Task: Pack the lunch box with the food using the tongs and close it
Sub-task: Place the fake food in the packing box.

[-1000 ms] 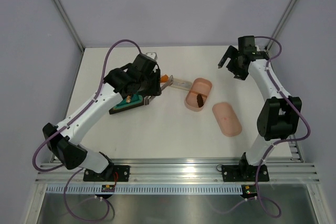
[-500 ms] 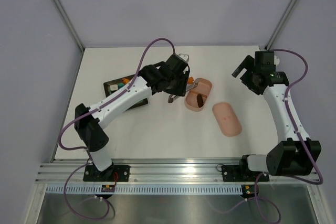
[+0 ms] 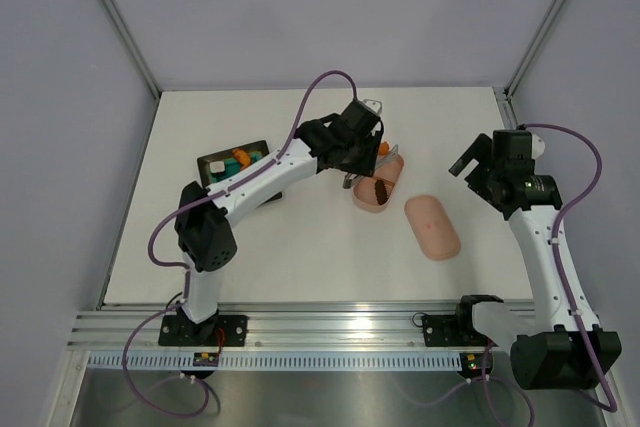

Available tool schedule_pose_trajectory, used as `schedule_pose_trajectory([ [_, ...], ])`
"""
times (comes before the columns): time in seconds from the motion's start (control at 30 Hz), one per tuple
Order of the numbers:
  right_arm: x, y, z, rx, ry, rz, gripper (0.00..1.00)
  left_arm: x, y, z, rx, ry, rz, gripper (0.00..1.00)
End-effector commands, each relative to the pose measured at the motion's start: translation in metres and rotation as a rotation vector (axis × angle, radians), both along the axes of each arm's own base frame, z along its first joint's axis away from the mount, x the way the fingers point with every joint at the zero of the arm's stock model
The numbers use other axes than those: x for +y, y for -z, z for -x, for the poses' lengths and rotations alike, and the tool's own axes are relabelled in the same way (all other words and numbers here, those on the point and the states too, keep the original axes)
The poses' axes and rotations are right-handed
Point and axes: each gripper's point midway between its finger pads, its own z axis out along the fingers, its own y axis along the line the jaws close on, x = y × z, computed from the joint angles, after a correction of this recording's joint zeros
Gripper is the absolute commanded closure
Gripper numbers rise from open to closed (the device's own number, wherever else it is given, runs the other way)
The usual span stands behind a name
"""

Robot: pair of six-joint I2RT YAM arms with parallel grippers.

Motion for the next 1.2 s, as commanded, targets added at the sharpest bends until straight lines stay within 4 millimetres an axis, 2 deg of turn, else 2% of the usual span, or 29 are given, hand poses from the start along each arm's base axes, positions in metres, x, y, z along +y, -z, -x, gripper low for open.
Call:
schedule_pose_trajectory([
  [0.0, -0.013, -0.014, 0.012, -0.018, 0.03, 0.068, 0.01, -0.025, -0.025, -0.01, -0.061, 0.03, 0.087, 0.64],
  [0.17, -0.013, -0.02, 0.017, -0.029, 0.024, 0.077, 0.0, -0.027, -0.012, -0.008, -0.034, 0.03, 0.063, 0.59],
  [0.3, -0.013, -0.023, 0.019, -0.034, 0.02, 0.077, 0.01, -0.028, -0.008, -0.006, -0.029, 0.031, 0.055, 0.5],
  [0.53, -0.012, -0.018, 0.02, -0.023, 0.011, 0.075, 0.01, -0.032, -0.005, -0.004, -0.018, 0.042, 0.054, 0.44],
  [0.67, -0.009, -0.017, 0.02, -0.029, 0.002, 0.06, 0.0, -0.03, -0.011, -0.003, -0.031, 0.038, 0.057, 0.48],
  [0.83, -0.008, -0.018, 0.02, -0.035, 0.0, 0.058, 0.01, -0.02, -0.037, -0.002, -0.085, 0.027, 0.07, 0.53],
  [0.93, -0.005, -0.018, 0.018, -0.037, -0.012, 0.046, 0.01, -0.014, -0.045, -0.001, -0.098, 0.017, 0.064, 0.57],
  [1.0, 0.0, -0.018, 0.016, -0.042, -0.037, 0.032, 0.01, -0.011, -0.045, 0.0, -0.095, 0.01, 0.057, 0.6],
  [1.13, 0.019, -0.018, 0.011, -0.039, -0.17, -0.008, 0.01, 0.001, -0.046, 0.005, -0.09, -0.018, 0.042, 0.61],
  [1.17, 0.029, -0.018, 0.011, -0.036, -0.231, -0.033, 0.01, 0.007, -0.052, 0.007, -0.105, -0.032, 0.044, 0.62],
])
